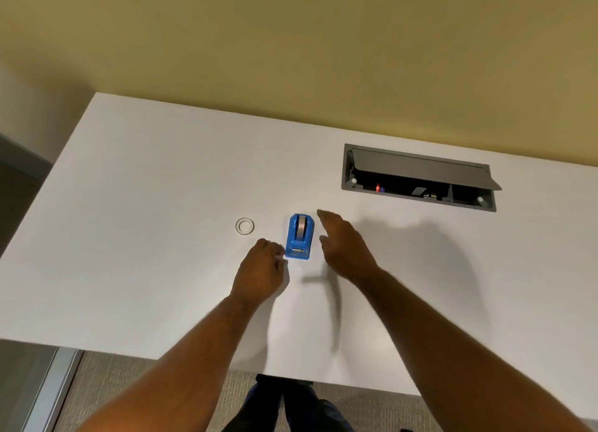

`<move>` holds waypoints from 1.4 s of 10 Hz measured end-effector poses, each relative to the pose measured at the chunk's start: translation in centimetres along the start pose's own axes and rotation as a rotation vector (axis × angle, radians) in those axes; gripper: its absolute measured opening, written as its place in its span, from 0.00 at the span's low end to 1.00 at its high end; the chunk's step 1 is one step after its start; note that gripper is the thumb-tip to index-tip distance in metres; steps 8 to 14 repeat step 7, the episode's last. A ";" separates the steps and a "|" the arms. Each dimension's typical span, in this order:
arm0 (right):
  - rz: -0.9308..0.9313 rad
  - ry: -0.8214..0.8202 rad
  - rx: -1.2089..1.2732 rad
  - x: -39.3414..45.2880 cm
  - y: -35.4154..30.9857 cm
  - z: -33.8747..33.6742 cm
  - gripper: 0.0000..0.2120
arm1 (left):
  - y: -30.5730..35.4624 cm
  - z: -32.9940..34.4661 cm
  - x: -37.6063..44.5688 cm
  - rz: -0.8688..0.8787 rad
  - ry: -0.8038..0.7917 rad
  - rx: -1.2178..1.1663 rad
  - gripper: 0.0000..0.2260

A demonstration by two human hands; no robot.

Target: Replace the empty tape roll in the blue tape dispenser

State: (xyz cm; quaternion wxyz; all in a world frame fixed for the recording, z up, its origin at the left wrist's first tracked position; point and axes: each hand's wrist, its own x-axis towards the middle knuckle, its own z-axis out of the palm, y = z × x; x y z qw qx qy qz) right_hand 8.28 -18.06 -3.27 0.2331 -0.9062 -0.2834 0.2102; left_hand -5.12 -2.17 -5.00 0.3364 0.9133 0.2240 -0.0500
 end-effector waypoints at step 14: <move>0.228 -0.134 -0.215 -6.4 -0.7 3.9 0.31 | -1.3 -1.1 -2.3 0.107 -0.266 0.323 0.28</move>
